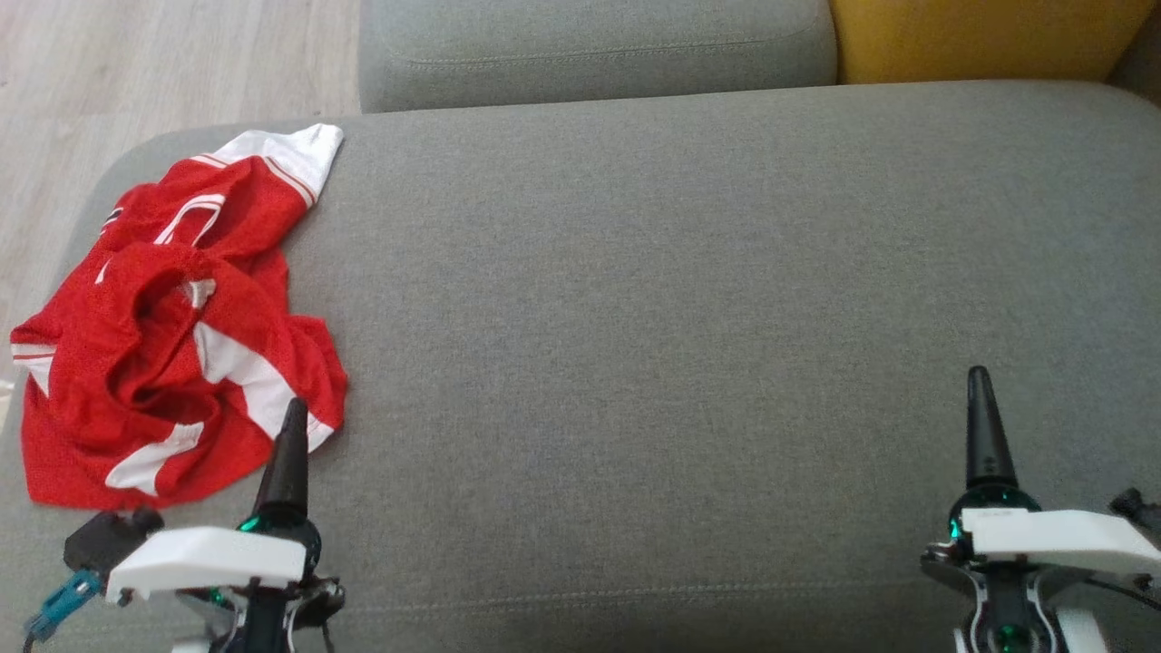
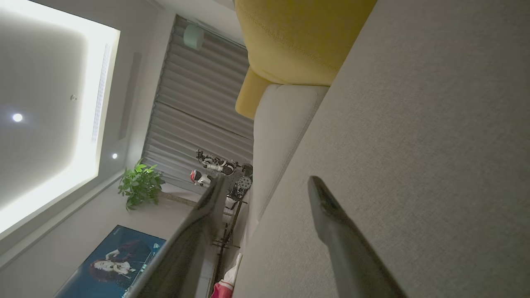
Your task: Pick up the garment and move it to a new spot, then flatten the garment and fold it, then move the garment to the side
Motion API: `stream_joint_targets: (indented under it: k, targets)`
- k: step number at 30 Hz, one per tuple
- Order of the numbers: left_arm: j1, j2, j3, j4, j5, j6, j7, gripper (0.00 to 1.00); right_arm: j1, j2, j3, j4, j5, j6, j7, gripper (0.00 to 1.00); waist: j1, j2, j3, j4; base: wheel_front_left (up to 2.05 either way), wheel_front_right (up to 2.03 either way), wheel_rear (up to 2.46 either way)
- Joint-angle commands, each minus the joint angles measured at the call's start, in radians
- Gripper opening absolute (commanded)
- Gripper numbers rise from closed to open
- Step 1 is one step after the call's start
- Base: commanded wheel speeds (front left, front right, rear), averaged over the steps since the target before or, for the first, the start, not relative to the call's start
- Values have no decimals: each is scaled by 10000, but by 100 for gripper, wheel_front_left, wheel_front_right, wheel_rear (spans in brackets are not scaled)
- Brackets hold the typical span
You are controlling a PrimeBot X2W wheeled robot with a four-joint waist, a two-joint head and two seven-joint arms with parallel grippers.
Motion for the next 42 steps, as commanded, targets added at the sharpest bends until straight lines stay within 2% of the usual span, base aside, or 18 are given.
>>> stream_joint_targets:
  k: [1,24,31,42]
  targets:
    - [-427,115,63,-477,289,55,-112,100,-526,-58,207,-423,-346,29,-146,100,0,0,0,0,0,0,0]
    - [-442,142,-582,-1450,3413,577,-824,100,-678,-66,1288,-755,-3291,43,-848,100,0,0,-41,14,0,0,0]
    - [-425,150,-598,-1712,4211,823,-1032,100,-654,-68,1306,-866,-4146,47,-1053,100,0,0,-47,25,0,0,0]
    - [-368,161,-770,-1997,5484,952,-1328,100,-642,-72,1535,-1025,-5364,53,-1345,100,0,0,-100,44,0,0,0]
